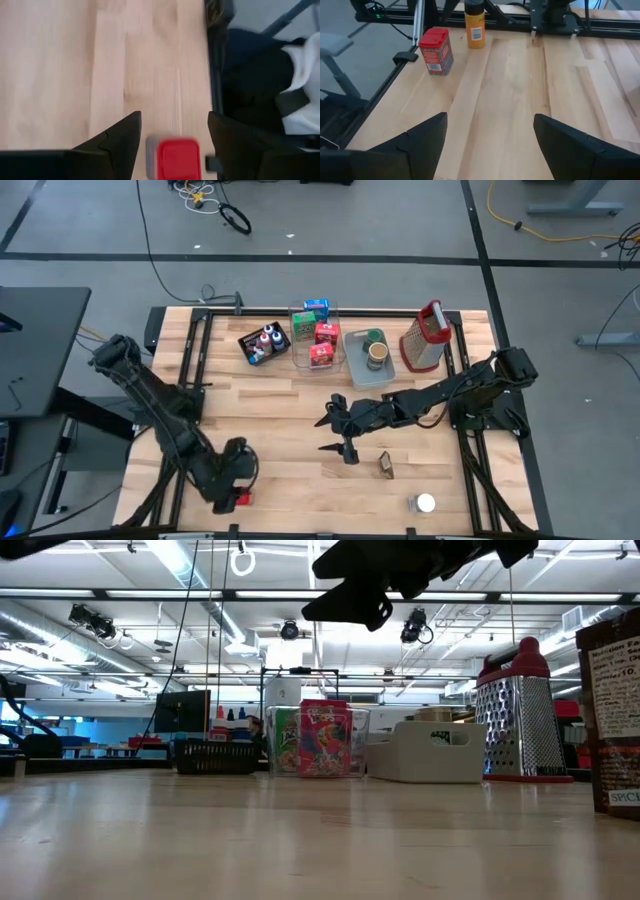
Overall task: Pick & Place Kitchen Items
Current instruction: Put the red spice can into the gray bin
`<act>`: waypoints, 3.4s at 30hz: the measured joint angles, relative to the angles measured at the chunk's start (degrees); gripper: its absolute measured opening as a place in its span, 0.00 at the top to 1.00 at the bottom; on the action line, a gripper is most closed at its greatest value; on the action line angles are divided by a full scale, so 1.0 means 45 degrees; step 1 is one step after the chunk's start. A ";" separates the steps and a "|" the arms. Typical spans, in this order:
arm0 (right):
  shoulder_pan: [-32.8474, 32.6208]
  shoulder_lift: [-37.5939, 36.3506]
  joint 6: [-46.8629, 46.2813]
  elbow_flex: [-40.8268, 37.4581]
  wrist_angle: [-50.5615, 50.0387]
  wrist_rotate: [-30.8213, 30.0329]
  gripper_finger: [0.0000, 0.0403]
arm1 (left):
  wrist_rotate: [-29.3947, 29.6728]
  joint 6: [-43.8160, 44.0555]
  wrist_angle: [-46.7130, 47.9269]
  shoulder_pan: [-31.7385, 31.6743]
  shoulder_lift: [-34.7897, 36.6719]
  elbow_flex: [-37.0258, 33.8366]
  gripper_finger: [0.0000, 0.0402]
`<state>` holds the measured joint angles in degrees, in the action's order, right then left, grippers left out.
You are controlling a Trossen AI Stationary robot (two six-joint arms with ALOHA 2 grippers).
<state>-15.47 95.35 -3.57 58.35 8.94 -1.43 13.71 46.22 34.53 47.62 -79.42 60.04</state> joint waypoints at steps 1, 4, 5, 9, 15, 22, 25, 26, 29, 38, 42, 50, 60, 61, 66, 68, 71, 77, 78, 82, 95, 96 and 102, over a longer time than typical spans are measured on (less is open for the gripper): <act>-0.0003 0.0000 0.0000 0.0000 -0.0030 -0.0003 0.24 | 0.0033 0.0376 -0.0018 0.0181 -0.0170 -0.0164 0.40; -0.0003 0.0000 0.0000 0.0000 -0.0100 0.0000 0.24 | 0.0018 0.0945 -0.0014 0.0895 -0.0823 -0.0538 0.40; -0.0003 0.0000 0.0000 0.0000 -0.0100 0.0000 0.24 | 0.0041 0.0995 -0.0159 0.1049 -0.1040 -0.0561 0.40; -0.0003 0.0000 0.0005 0.0000 -0.0104 0.0000 0.24 | -0.0566 0.1269 -0.0532 0.1364 -0.1903 -0.0658 0.39; -0.0003 -0.0005 0.0015 0.0000 -0.0103 -0.0039 0.24 | -0.1537 0.1261 -0.1039 0.1368 -0.2536 -0.0568 0.39; 0.0001 -0.0005 0.0033 0.0000 -0.0094 -0.0047 0.24 | -0.1425 0.0150 -0.0862 0.1100 -0.2436 -0.0629 0.40; -0.0003 -0.0010 0.0029 0.0000 -0.0090 -0.0044 0.24 | -0.1156 0.0049 -0.0508 0.0882 -0.2283 -0.0513 0.41; -0.0003 -0.0010 0.0029 0.0000 -0.0090 -0.0049 0.24 | -0.0990 -0.0048 -0.0270 0.0807 -0.2186 -0.0477 0.41; 0.0001 -0.0010 0.0029 0.0000 -0.0085 -0.0049 0.24 | -0.0799 -0.0327 -0.0132 0.0523 -0.1828 -0.0279 0.40; -0.0003 -0.0010 0.0019 0.0000 -0.0080 -0.0017 0.24 | -0.0829 -0.0145 0.0651 0.0272 -0.1680 -0.0289 0.31; -0.0003 -0.0010 0.0019 0.0000 -0.0080 -0.0010 0.24 | -0.0796 -0.0477 0.0395 0.0232 -0.1680 -0.0284 0.29; -0.0003 -0.0015 0.0015 0.0000 -0.0072 -0.0022 0.24 | -0.1401 0.0351 -0.0255 0.0194 -0.2163 -0.0821 0.28; 0.0001 -0.0015 0.0196 0.0000 0.0206 -0.0146 0.24 | -0.1392 -0.0748 -0.0410 -0.0449 -0.2272 -0.0857 0.40; 0.0001 -0.0015 0.0231 0.0000 0.0202 -0.0148 0.24 | -0.1396 -0.0759 -0.0415 -0.0552 -0.2272 -0.0857 0.42; -0.0003 -0.0015 0.0238 0.0000 0.0203 -0.0146 0.24 | -0.1381 -0.0779 -0.0454 -0.1086 -0.2267 -0.0857 0.43; 0.0001 -0.0015 0.0238 0.0000 0.0211 -0.0146 0.24 | -0.1279 -0.0989 -0.0487 -0.1256 -0.2267 -0.0857 0.43; -0.0003 -0.0015 0.0238 0.0000 0.0206 -0.0151 0.24 | -0.0792 -0.1738 -0.0570 -0.1502 -0.2267 -0.0739 0.40; -0.0107 0.0248 0.0189 0.0015 0.0242 -0.1055 0.24 | 0.1117 -0.4094 -0.1534 -0.2428 -0.2267 -0.0669 0.42; -0.0175 0.0434 0.0184 0.0010 0.0202 -0.1256 0.24 | 0.1282 -0.4265 -0.1785 -0.2645 -0.2267 -0.0664 0.43; -0.0447 0.1288 0.0245 0.0005 0.0740 -0.1608 0.24 | 0.1405 -0.5072 -0.2689 -0.3395 -0.2267 -0.0658 0.43; -0.0504 0.1705 0.0908 0.0005 0.1682 -0.1621 0.24 | 0.1345 -0.6042 -0.3910 -0.4685 -0.2262 -0.0653 0.43; -0.0503 0.1705 0.0908 0.0005 0.1726 -0.1699 0.24 | 0.1399 -0.6127 -0.4081 -0.4758 -0.2262 -0.0653 0.42; -0.0494 0.1705 0.0922 0.0005 0.1891 -0.2004 0.24 | 0.1436 -0.6889 -0.4659 -0.5053 -0.2262 -0.0653 0.40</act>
<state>-17.69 103.02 0.58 58.37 17.45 -10.45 20.17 15.22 13.56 24.88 -89.60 57.10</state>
